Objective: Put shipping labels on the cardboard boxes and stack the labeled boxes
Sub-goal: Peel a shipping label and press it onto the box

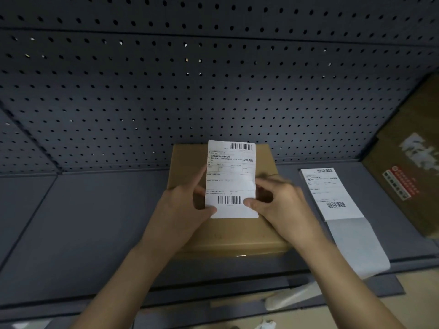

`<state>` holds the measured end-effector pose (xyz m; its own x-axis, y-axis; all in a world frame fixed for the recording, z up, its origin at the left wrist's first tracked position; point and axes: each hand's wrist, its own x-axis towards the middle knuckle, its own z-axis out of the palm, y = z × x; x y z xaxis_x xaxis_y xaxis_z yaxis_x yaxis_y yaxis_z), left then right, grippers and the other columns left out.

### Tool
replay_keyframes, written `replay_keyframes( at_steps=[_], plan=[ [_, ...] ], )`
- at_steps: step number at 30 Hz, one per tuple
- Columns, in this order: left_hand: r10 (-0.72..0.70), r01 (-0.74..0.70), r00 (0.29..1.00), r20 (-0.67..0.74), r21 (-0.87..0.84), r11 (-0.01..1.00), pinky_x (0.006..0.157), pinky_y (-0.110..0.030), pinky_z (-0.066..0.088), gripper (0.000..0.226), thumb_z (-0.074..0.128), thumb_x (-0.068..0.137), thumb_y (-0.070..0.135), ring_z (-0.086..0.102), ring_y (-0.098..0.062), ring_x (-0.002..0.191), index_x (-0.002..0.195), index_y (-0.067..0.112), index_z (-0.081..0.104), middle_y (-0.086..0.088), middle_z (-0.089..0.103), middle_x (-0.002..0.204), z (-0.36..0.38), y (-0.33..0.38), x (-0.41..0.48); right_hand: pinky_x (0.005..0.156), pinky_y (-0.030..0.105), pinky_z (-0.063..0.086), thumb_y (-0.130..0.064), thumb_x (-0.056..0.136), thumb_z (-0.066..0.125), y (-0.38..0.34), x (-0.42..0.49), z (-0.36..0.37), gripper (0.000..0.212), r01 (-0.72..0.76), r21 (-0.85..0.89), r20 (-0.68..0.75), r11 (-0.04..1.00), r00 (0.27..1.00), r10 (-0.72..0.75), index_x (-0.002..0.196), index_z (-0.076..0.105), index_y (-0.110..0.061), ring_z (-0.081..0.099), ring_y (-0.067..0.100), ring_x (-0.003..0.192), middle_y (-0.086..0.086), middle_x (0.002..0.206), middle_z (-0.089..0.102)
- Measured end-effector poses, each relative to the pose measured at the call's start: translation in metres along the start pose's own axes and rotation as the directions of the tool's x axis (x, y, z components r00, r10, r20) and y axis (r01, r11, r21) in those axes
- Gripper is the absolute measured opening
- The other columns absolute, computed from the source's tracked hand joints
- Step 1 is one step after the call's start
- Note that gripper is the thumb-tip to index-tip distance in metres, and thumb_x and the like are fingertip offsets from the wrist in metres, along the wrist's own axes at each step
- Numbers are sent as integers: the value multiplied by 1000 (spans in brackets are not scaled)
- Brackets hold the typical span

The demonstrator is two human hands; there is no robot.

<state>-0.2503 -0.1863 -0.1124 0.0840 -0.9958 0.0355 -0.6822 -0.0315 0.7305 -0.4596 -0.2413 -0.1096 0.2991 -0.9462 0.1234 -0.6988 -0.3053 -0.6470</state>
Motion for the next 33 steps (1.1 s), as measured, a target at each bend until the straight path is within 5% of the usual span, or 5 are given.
replay_keyframes(
  at_steps=[8,13,20,28,33],
  plan=[
    [10,-1,995,-102,92,996,64,-9,45,89,80,78,29,57,-6,70,148,46,28,12,56,98,2,-4,-2,96,20,33,-35,84,78,7,-2,3,73,-24,-60,-17,998,1000,23,148,45,-25,42,9,123,-8,132,57],
    [87,-36,983,-165,289,957,86,-39,50,66,75,78,45,51,-25,110,138,34,49,7,58,129,9,-13,-5,105,21,29,-45,82,76,14,-9,8,68,39,-38,-7,999,999,-40,143,50,-35,35,0,120,-23,129,47],
    [45,14,987,-155,358,934,100,-44,32,64,64,80,61,30,-25,129,137,34,51,10,43,142,10,-20,8,109,31,31,-51,78,77,21,6,9,68,28,-49,-11,998,1000,-29,139,54,-35,37,7,123,-17,130,50],
    [-4,63,984,-180,325,943,110,-46,28,65,63,83,56,27,-34,134,134,16,55,-4,40,146,7,-31,55,98,38,36,-50,76,79,30,55,13,33,-23,-29,-57,999,998,21,92,61,-28,43,15,110,-9,107,53],
    [-5,68,983,-186,333,941,111,-40,25,65,56,83,61,34,-35,134,134,19,55,-5,40,145,7,-45,84,95,39,40,-47,78,78,37,87,14,32,-67,16,-78,998,995,68,85,63,-21,47,21,106,-4,95,55]
  ],
)
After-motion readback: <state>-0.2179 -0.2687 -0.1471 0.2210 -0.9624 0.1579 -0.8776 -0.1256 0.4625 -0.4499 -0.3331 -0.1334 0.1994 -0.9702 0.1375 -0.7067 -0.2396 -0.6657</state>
